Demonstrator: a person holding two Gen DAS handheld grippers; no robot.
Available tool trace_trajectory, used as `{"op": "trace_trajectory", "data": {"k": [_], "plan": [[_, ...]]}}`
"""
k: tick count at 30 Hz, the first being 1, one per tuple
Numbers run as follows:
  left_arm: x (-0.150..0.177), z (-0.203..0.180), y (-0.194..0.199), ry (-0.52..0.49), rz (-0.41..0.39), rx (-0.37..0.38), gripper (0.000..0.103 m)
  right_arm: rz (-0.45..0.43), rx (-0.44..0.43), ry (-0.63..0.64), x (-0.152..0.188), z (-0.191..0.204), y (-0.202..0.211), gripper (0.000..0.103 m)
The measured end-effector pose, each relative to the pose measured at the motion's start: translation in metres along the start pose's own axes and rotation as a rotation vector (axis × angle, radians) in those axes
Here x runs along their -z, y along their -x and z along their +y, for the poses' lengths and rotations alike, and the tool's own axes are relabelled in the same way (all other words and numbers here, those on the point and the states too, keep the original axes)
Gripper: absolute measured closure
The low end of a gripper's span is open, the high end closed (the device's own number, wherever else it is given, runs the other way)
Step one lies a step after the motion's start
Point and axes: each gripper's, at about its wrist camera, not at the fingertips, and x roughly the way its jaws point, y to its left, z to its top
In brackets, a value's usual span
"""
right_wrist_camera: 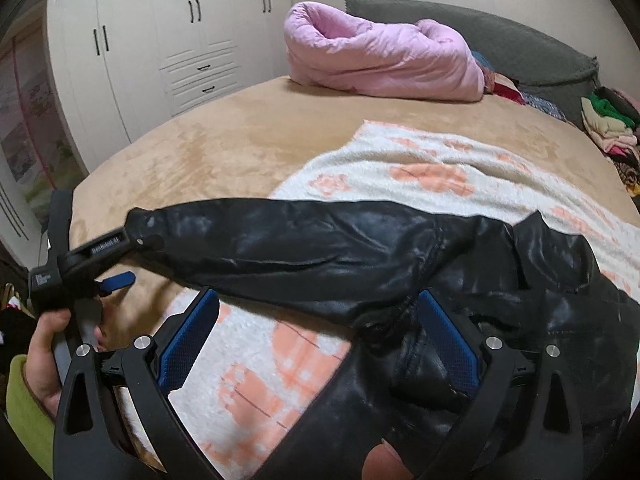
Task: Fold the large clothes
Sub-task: 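Grasp the other sleeve cuff with the left tool and lift it, then carry the held sleeve with the left tool toward the jacket body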
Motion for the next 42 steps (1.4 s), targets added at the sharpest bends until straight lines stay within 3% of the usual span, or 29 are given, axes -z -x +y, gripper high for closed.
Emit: {"op": "trace_trajectory", "data": {"k": [8, 10, 11, 12, 15, 29, 42], "plan": [[-0.020, 0.010, -0.008, 0.061, -0.055, -0.025, 0.012, 0.033, 0.053, -0.040, 0.023, -0.030, 0.005, 0.004], [-0.024, 0.006, -0.009, 0.043, -0.074, -0.046, 0.048, 0.040, 0.069, -0.052, 0.027, -0.038, 0.007, 0.004], [-0.025, 0.005, -0.009, 0.034, -0.078, -0.057, 0.075, 0.041, 0.076, -0.062, 0.030, -0.044, 0.009, 0.004], [-0.025, 0.003, -0.008, 0.018, -0.084, -0.059, 0.086, 0.040, 0.079, -0.071, 0.031, -0.048, 0.012, 0.004], [-0.024, -0.010, 0.010, -0.056, -0.148, -0.008, 0.097, 0.038, 0.090, -0.086, 0.036, -0.058, 0.019, 0.004], [-0.013, -0.121, 0.106, -0.297, -0.303, 0.166, 0.102, -0.040, 0.125, -0.178, 0.047, -0.099, 0.067, 0.004], [0.025, -0.192, 0.128, -0.451, -0.310, 0.248, 0.102, -0.093, 0.150, -0.264, 0.066, -0.130, 0.106, 0.004]]}}
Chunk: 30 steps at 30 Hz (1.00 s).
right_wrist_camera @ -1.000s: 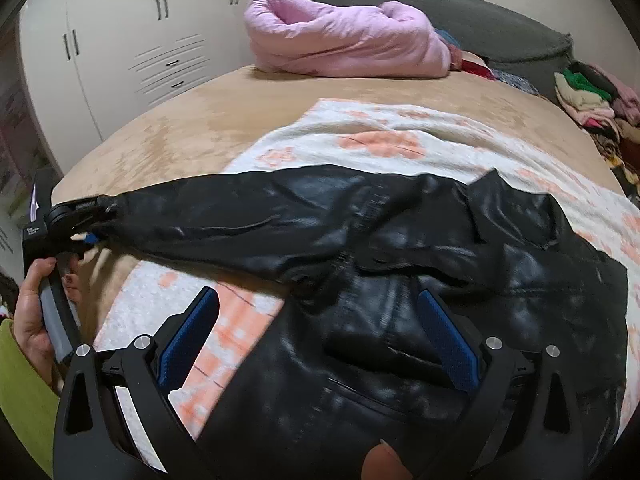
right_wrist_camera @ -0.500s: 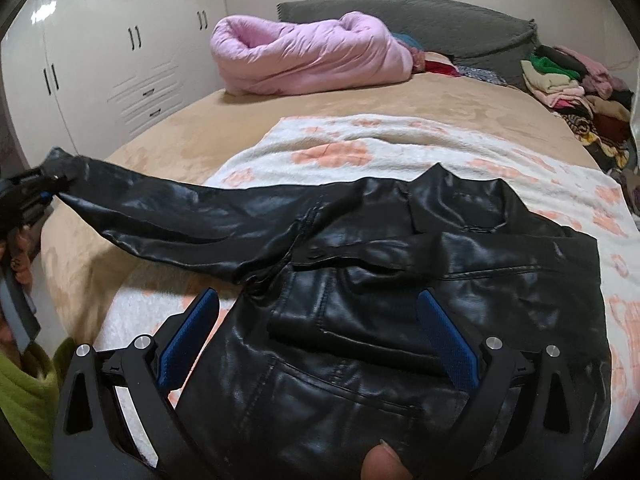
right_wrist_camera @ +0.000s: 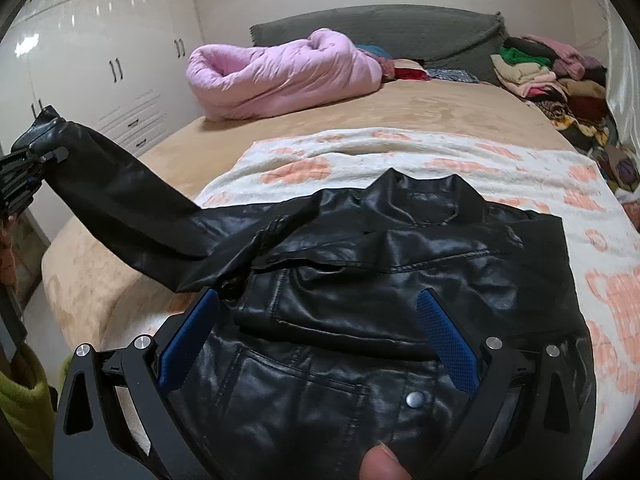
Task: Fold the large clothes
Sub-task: 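Carry the held sleeve with the left tool toward the jacket body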
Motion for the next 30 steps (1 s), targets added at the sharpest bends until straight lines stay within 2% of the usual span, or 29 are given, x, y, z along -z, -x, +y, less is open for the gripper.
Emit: {"op": "trace_trajectory", "data": {"k": [18, 30], "plan": [[0.022, -0.090, -0.010, -0.164, 0.047, 0.111, 0.102, -0.062, 0.033, -0.174, 0.009, -0.072, 0.034, 0.004], [0.052, -0.170, -0.035, -0.273, 0.124, 0.224, 0.103, -0.107, 0.090, -0.319, 0.020, -0.133, 0.052, 0.004]]}}
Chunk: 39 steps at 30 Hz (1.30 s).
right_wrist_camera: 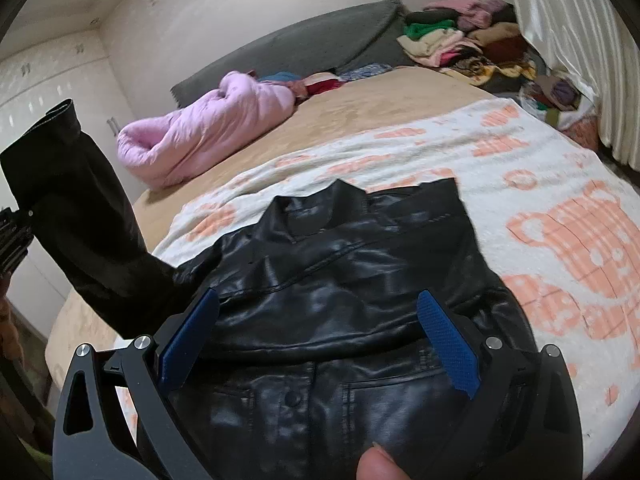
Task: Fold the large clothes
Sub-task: 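Carry the held sleeve with the left tool toward the jacket body, then lay the held sleeve across the jacket back with the left tool, then open the left tool and release the sleeve onto the jacket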
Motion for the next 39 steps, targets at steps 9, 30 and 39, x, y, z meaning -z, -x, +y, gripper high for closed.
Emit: {"op": "trace_trajectory", "data": {"k": [9, 30, 39], "plan": [[0.016, -0.060, -0.044, -0.083, 0.090, 0.077, 0.103, -0.036, 0.028, -0.100, -0.002, -0.049, 0.012, 0.004], [0.088, -0.121, -0.124, -0.204, 0.311, 0.145, 0.102, -0.076, 0.072, -0.281, -0.001, -0.128, 0.021, 0.004], [0.132, -0.135, -0.149, -0.319, 0.426, 0.114, 0.080, -0.052, 0.065, -0.302, 0.003, -0.137, 0.011, 0.004]]}}
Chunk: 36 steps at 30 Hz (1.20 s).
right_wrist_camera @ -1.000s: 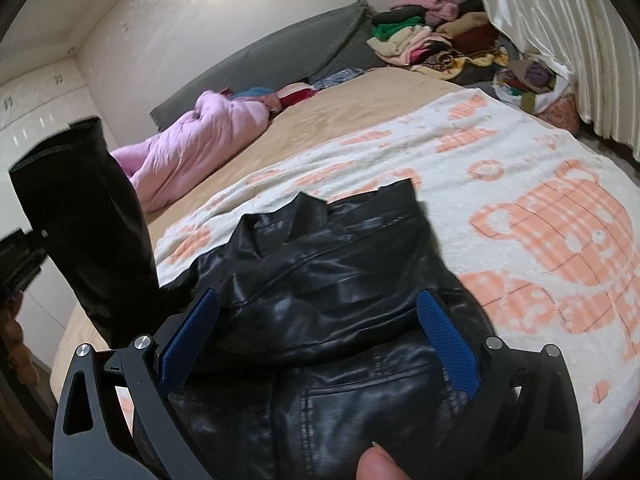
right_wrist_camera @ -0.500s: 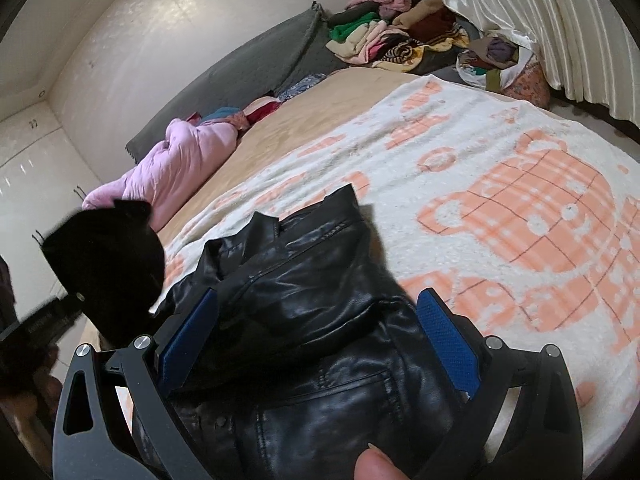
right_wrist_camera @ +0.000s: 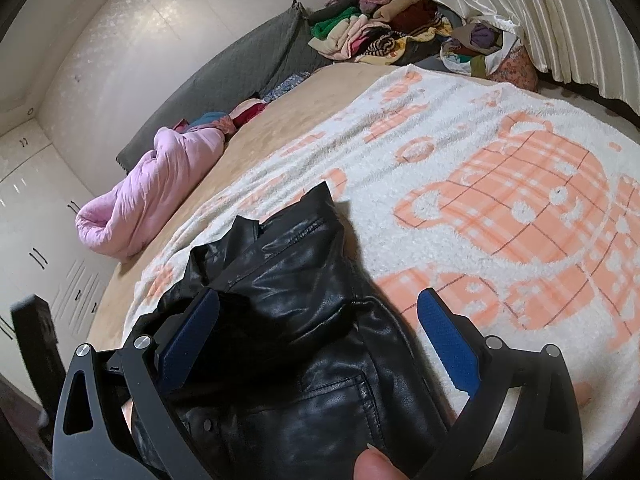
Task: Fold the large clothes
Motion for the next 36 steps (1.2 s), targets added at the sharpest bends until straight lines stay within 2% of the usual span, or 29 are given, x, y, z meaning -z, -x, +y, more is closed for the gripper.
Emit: {"op": "trace_trajectory", "data": {"k": [2, 5, 9, 11, 13, 15, 17, 20, 22, 23, 25, 27, 31, 36], "plan": [[0.006, -0.005, -0.007, -0.029, 0.022, -0.021, 0.060, 0.013, -0.016, -0.005, 0.002, 0.000, -0.003, 0.004], [0.020, -0.011, -0.015, -0.077, 0.049, -0.044, 0.057, 0.058, -0.075, -0.024, 0.005, 0.001, -0.012, 0.004], [0.040, -0.014, -0.017, -0.130, 0.081, -0.050, 0.037, 0.139, -0.169, -0.066, 0.012, 0.004, -0.029, 0.004], [0.048, -0.014, -0.012, -0.144, 0.089, -0.031, 0.029, 0.182, -0.209, -0.093, 0.017, 0.007, -0.038, 0.005], [0.054, -0.009, -0.003, -0.135, 0.088, 0.002, 0.026, 0.227, -0.234, -0.106, 0.022, 0.013, -0.051, 0.006], [0.057, 0.000, 0.009, -0.107, 0.078, 0.018, 0.023, 0.257, -0.232, -0.100, 0.025, 0.020, -0.061, 0.015], [0.057, 0.013, 0.020, -0.078, 0.059, 0.025, 0.022, 0.278, -0.223, -0.091, 0.028, 0.028, -0.071, 0.016], [0.049, 0.043, 0.036, -0.004, 0.029, -0.008, 0.022, 0.285, -0.200, -0.058, 0.030, 0.039, -0.081, 0.018], [0.044, 0.067, 0.047, 0.061, 0.004, -0.019, 0.020, 0.292, -0.170, -0.033, 0.031, 0.047, -0.088, 0.025], [0.041, 0.083, 0.054, 0.098, -0.010, -0.035, 0.016, 0.294, -0.171, -0.022, 0.032, 0.051, -0.090, 0.033], [0.039, 0.105, 0.063, 0.147, -0.033, -0.070, 0.015, 0.290, -0.157, 0.023, 0.033, 0.061, -0.095, 0.056], [0.037, 0.130, 0.072, 0.202, -0.051, -0.100, 0.014, 0.274, -0.137, 0.081, 0.033, 0.069, -0.096, 0.090], [0.041, 0.179, 0.088, 0.330, -0.083, -0.149, 0.012, 0.198, -0.145, 0.204, 0.018, 0.091, -0.080, 0.092], [0.044, 0.206, 0.093, 0.412, -0.099, -0.173, 0.012, 0.082, -0.144, 0.401, -0.013, 0.123, -0.053, 0.092]]}}
